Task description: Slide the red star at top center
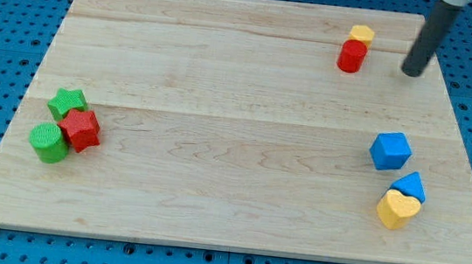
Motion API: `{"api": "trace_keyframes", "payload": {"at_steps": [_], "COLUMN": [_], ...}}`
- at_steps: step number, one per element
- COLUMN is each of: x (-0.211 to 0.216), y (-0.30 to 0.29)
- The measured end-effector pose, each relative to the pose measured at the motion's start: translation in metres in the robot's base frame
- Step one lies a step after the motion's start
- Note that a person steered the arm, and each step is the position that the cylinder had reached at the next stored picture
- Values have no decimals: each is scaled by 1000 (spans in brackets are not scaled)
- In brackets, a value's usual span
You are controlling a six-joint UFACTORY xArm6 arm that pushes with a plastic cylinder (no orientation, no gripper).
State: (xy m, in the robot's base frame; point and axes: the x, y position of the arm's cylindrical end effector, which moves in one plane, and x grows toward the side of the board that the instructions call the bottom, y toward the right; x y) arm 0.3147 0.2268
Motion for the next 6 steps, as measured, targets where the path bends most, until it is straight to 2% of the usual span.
{"api": "trace_keyframes", "payload": {"at_steps": [3, 4, 6], "x": [-8, -14, 1], "y": [-268, -331, -282]}}
